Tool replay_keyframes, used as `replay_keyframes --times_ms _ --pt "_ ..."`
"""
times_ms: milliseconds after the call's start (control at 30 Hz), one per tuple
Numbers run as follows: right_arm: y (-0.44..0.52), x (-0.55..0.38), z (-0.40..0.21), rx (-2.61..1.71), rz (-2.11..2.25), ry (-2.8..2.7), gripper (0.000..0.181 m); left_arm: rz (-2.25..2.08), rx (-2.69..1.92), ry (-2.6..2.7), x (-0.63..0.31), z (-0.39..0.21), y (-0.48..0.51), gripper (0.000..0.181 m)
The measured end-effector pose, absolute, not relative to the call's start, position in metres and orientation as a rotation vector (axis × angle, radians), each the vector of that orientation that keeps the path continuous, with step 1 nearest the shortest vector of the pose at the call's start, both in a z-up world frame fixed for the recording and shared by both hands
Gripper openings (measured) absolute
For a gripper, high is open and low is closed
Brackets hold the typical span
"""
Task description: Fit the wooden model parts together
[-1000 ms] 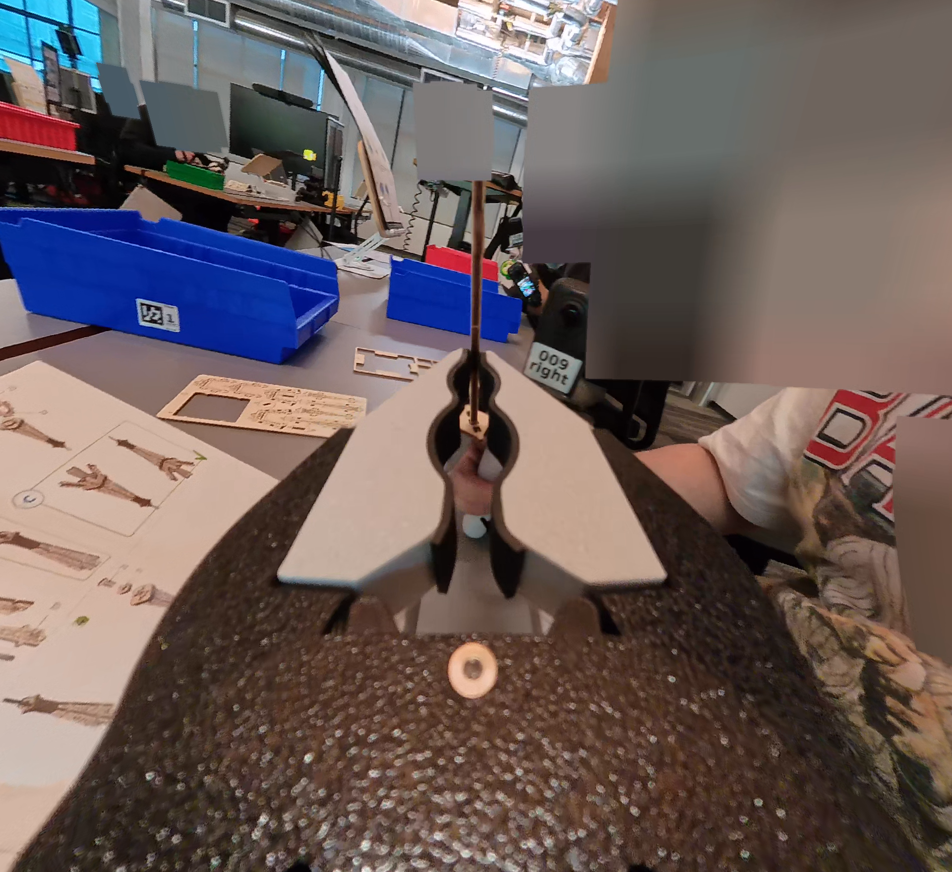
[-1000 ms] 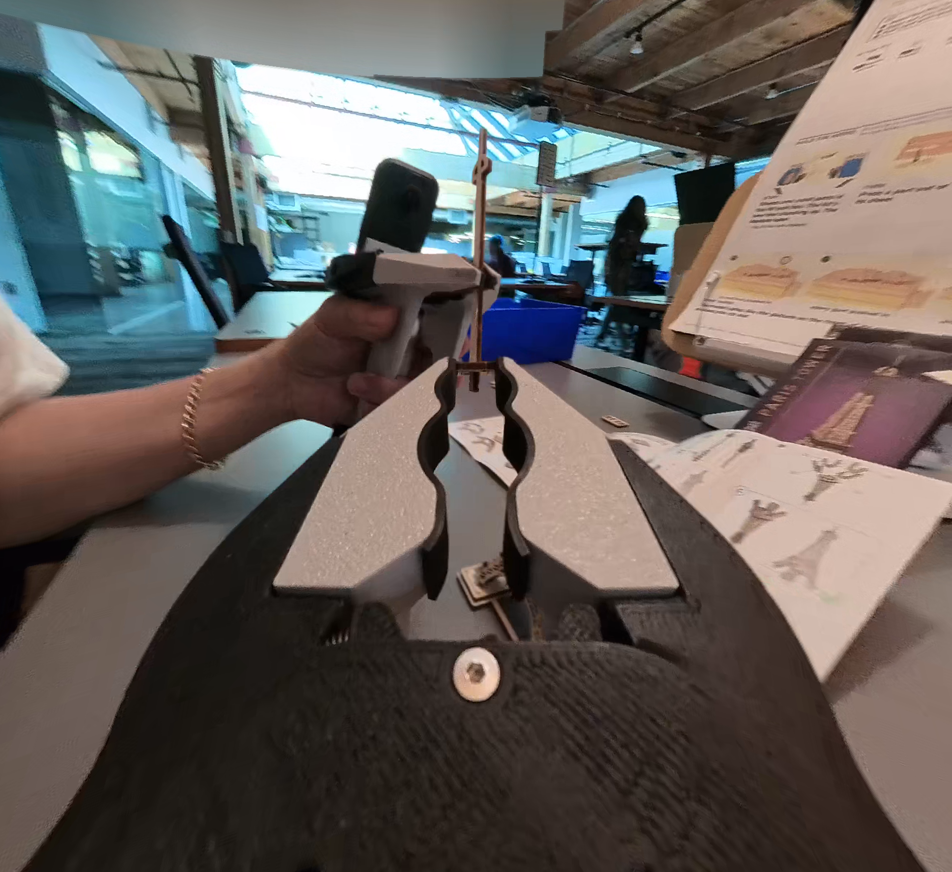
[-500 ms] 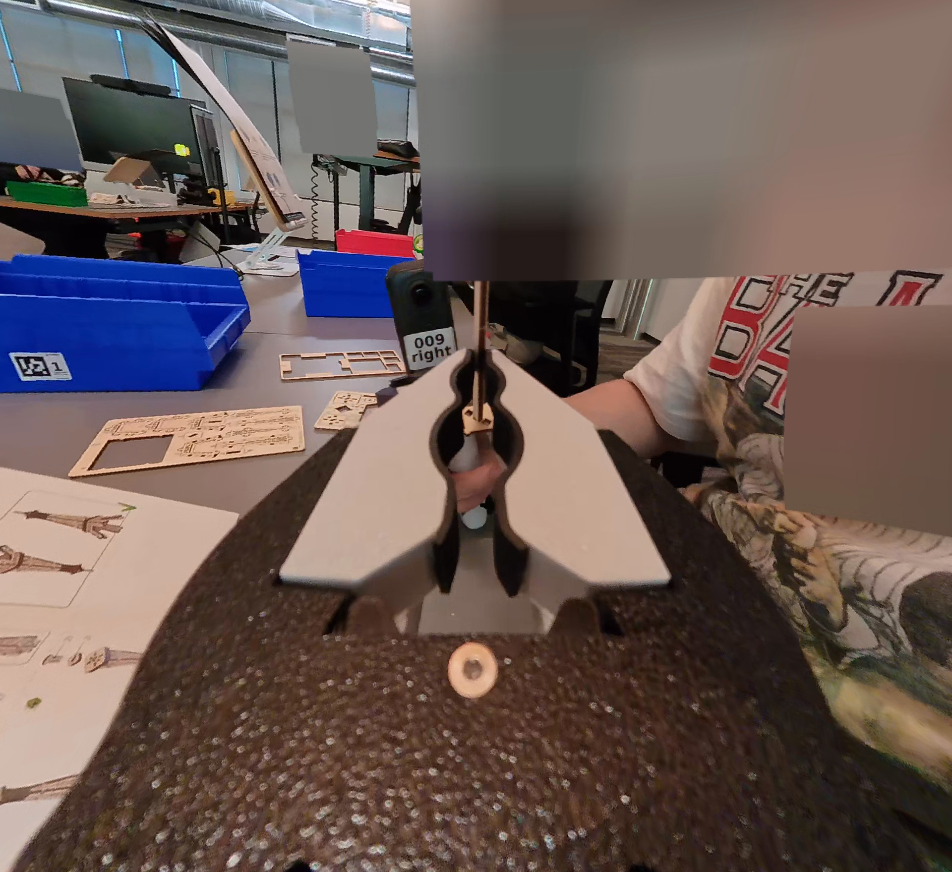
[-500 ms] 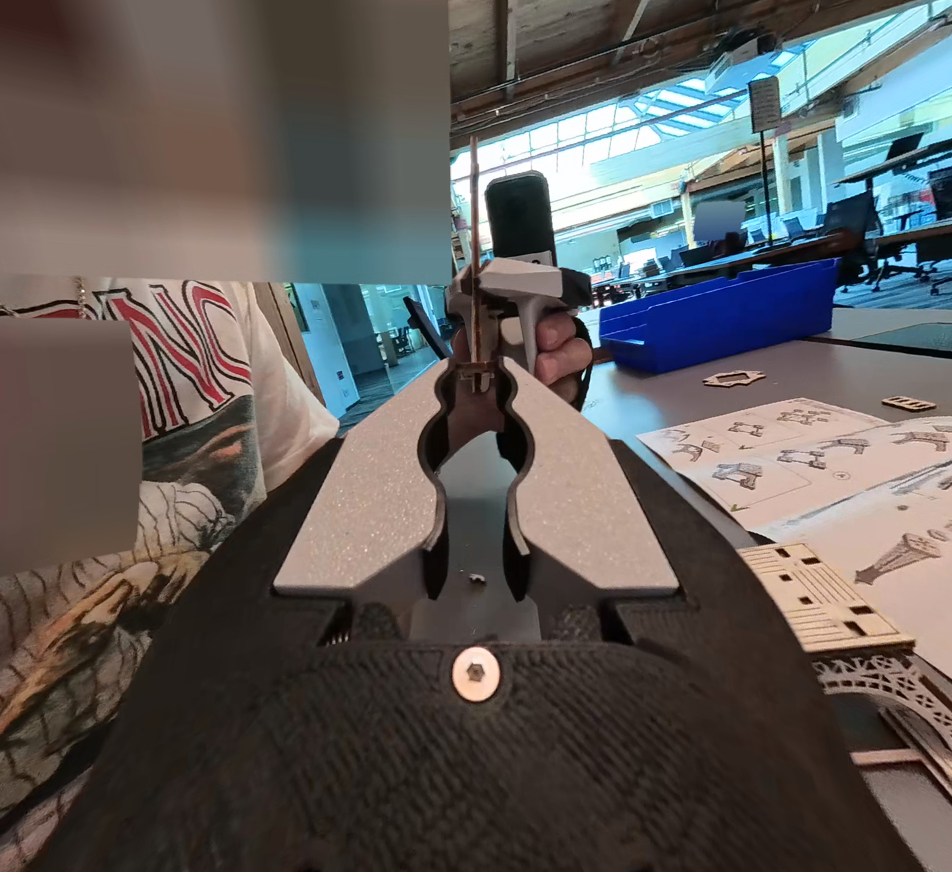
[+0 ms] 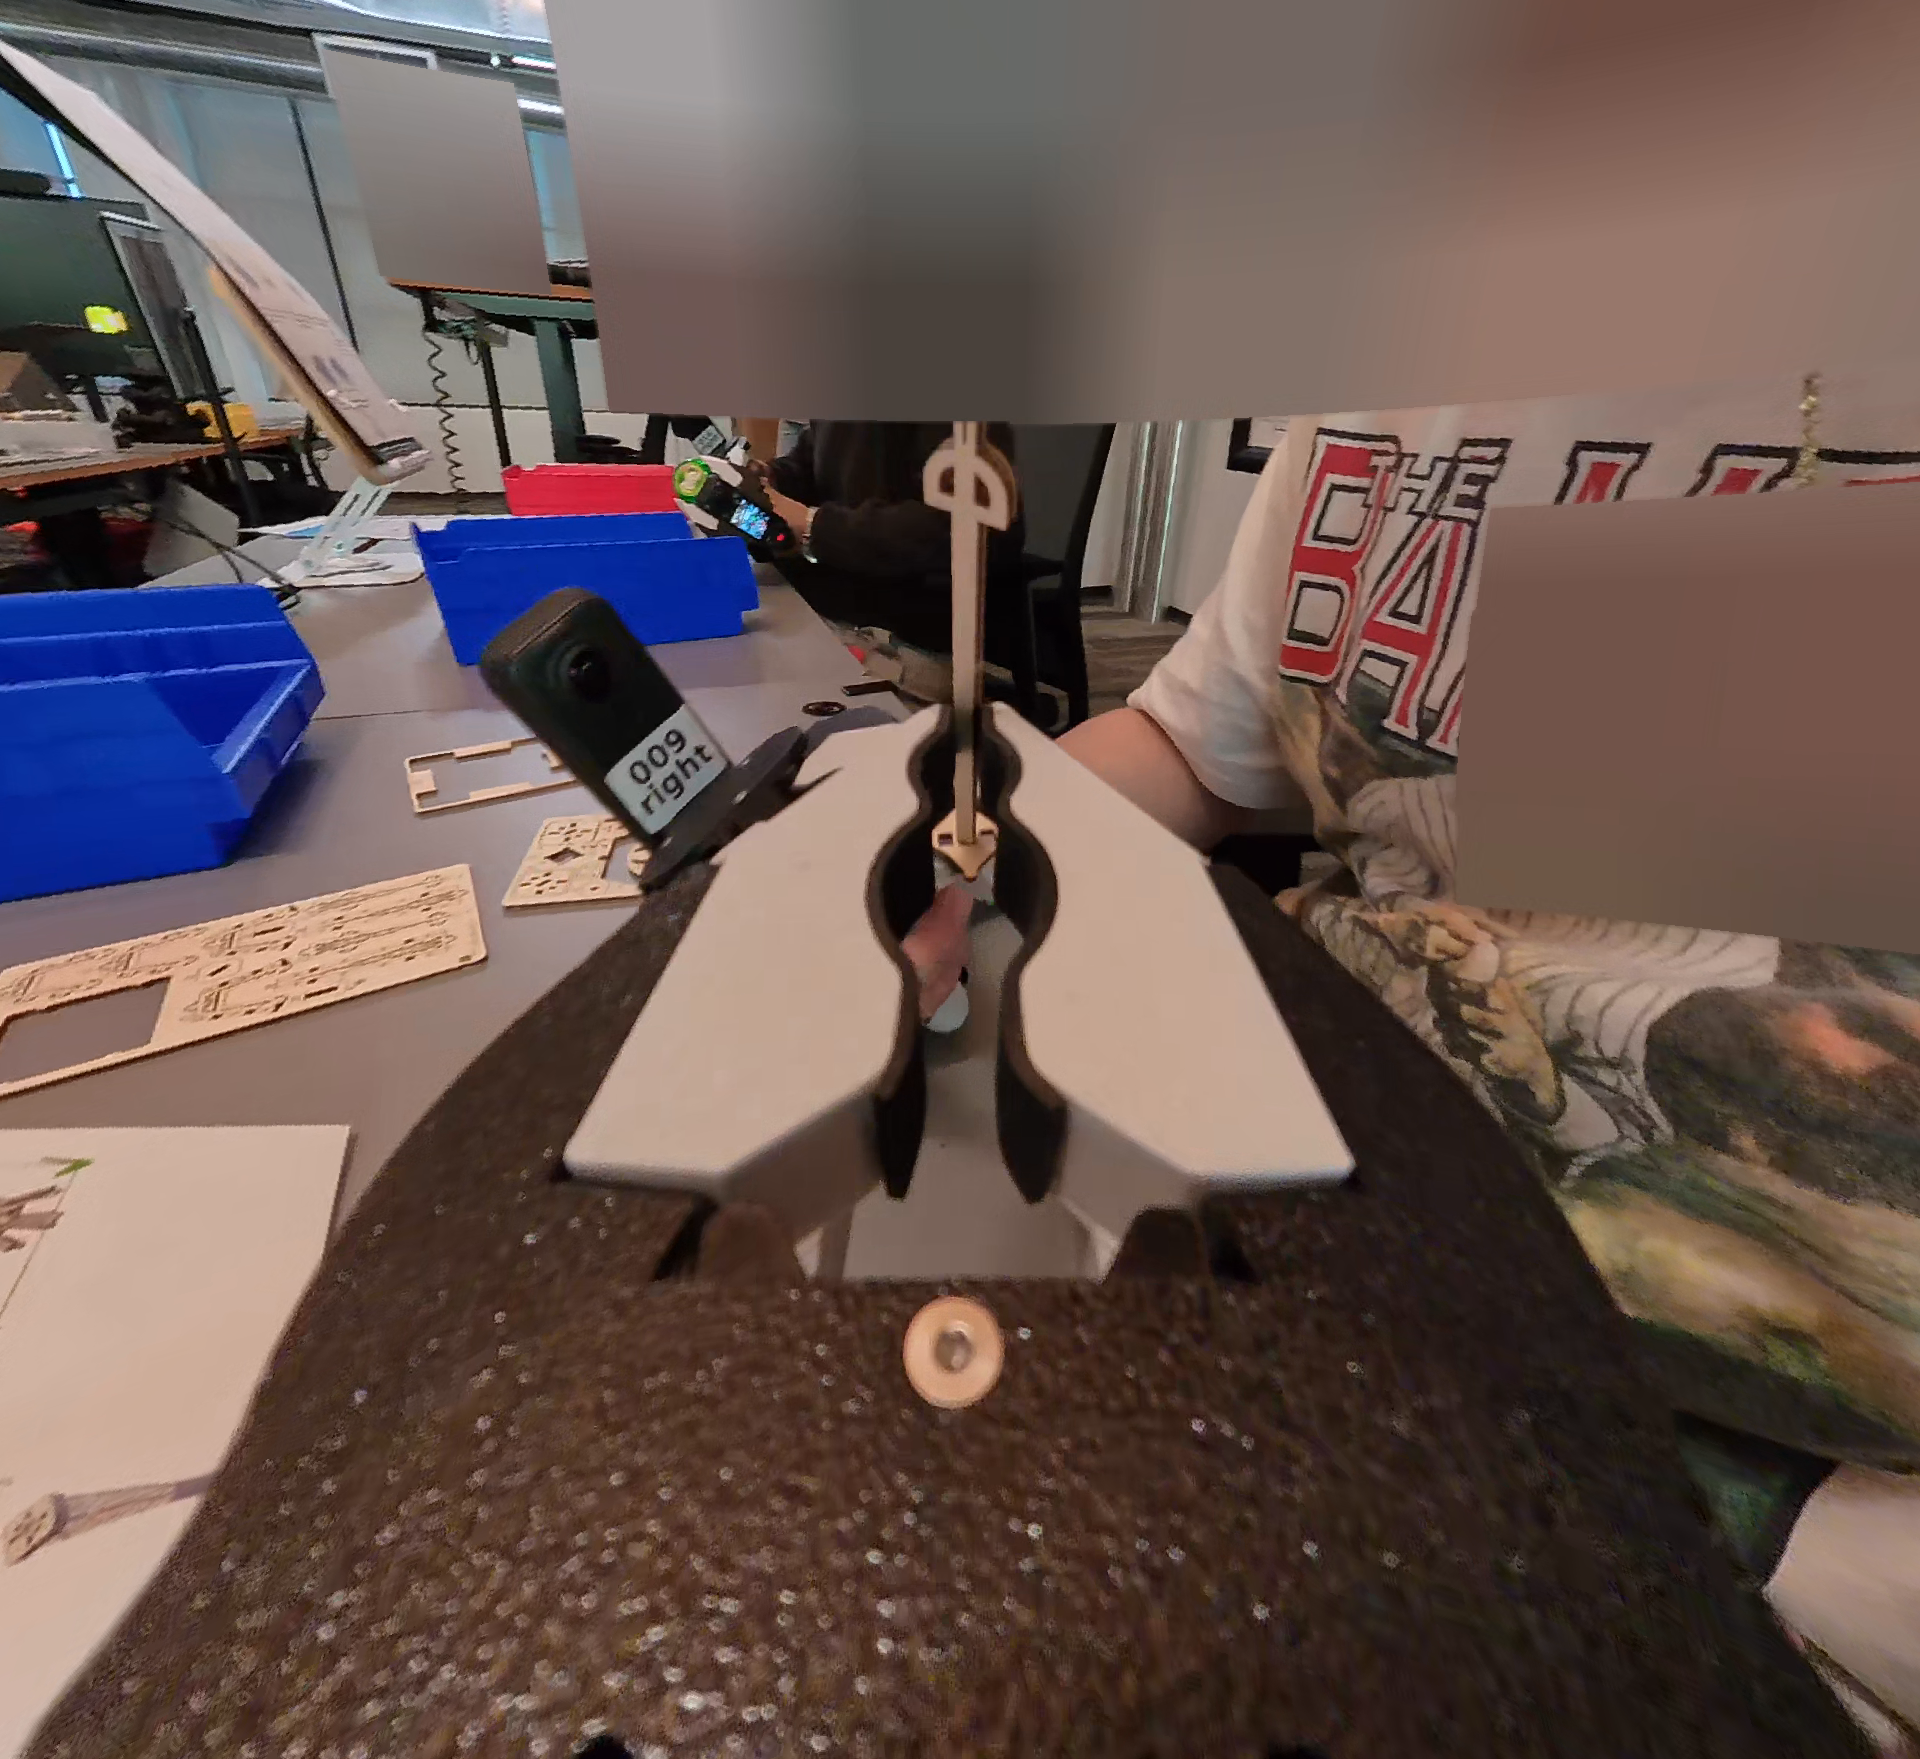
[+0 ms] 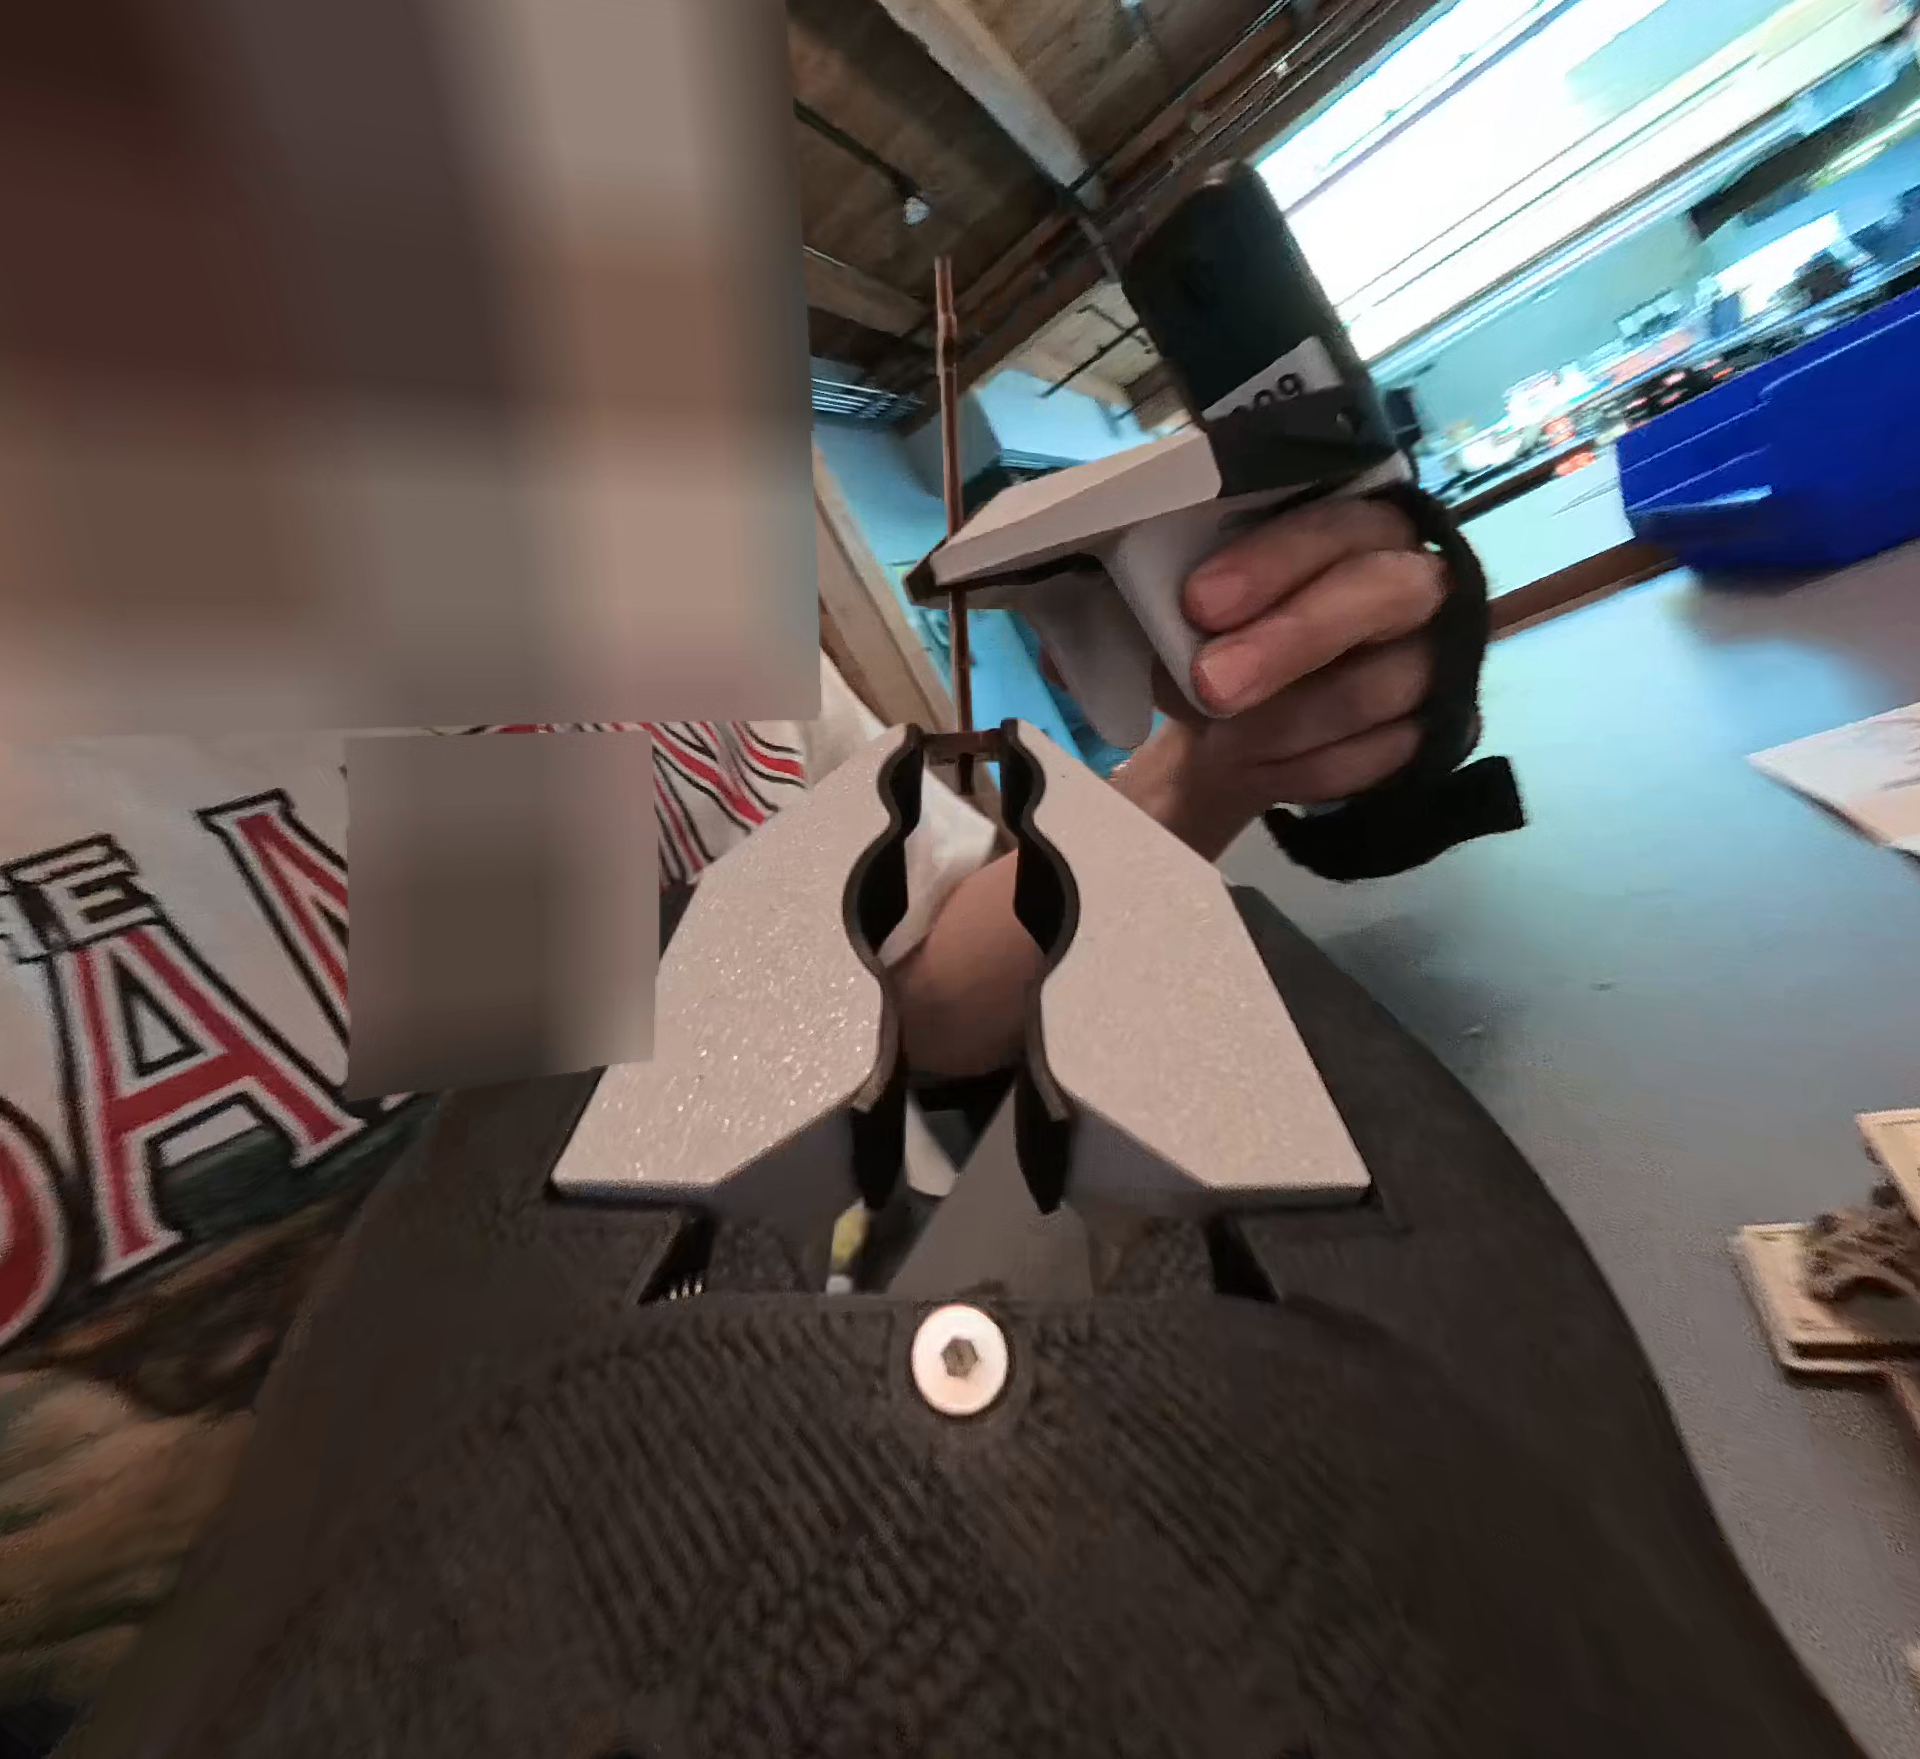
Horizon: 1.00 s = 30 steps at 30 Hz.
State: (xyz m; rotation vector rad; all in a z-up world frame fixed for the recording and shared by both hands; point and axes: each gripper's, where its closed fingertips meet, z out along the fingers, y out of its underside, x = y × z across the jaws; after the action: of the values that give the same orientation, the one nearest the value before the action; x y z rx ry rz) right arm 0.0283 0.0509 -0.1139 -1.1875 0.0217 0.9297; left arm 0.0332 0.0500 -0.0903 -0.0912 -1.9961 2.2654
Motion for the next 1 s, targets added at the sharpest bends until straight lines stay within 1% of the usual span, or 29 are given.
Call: replay_keyframes --times_ms 300,433,533,700,833,933,1000 --pt "0.044 0.014 -0.109 -1.108 1.256 0.062 0.012 2.252 -0.194 -1.984 0.021 -0.09 0.047 0.001" --pt "0.046 0.021 -0.106 -1.082 1.245 0.09 0.013 2.285 -0.154 -1.992 0.028 -0.088 0.047 0.001" --pt "0.049 0.043 -0.106 -1.042 1.147 0.181 0.013 2.316 -0.018 -2.048 0.047 -0.091 0.047 0.001" --pt "0.055 0.07 -0.116 -1.116 0.852 0.251 0.035 2.317 0.272 -2.002 0.076 -0.095 0.052 0.0" --pt "0.063 0.077 -0.125 -1.247 0.515 0.201 0.044 2.296 0.376 -1.983 0.085 -0.099 0.056 0.0" --pt "0.063 0.082 -0.123 -1.252 0.355 0.173 0.038 2.297 0.399 -2.013 0.088 -0.101 0.057 0.0" --pt "0.061 0.088 -0.122 -1.253 0.253 0.168 0.03 2.311 0.42 -2.007 0.091 -0.1 0.058 0.0"
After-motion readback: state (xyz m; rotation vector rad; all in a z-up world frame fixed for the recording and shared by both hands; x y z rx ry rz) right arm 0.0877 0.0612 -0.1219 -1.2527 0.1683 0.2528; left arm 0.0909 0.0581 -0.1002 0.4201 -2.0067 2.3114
